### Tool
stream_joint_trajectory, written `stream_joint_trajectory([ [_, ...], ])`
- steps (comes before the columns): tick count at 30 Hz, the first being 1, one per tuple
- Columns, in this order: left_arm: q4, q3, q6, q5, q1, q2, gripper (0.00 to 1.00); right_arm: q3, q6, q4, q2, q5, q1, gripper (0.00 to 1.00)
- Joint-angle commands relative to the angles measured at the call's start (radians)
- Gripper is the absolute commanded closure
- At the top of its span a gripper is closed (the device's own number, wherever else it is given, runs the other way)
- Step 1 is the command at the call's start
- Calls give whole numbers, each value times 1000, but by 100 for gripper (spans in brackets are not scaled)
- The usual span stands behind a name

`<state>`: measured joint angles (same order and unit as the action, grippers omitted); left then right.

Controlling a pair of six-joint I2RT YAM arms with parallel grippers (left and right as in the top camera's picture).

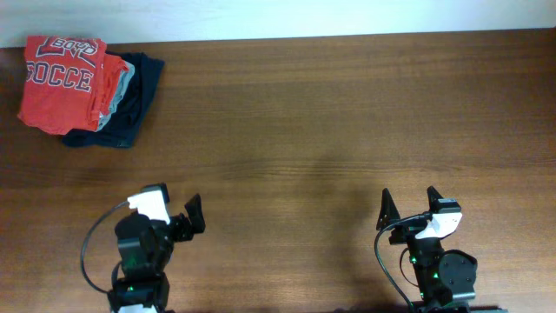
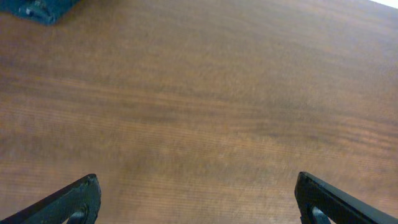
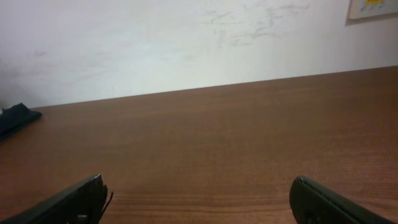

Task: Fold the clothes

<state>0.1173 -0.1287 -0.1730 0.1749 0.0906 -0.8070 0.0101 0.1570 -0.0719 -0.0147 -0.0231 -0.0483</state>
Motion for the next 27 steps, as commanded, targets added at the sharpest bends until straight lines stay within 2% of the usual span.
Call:
stream_joint_trajectory([
  [1, 7, 40, 9, -21, -4, 51, 1, -5, 5, -6, 9, 10, 4, 2],
  [17, 6, 116, 9, -64, -4, 166, 1, -5, 5, -6, 9, 10, 4, 2],
  [27, -89, 120, 9, -160, -16, 291, 1, -5, 5, -6, 9, 10, 4, 2],
])
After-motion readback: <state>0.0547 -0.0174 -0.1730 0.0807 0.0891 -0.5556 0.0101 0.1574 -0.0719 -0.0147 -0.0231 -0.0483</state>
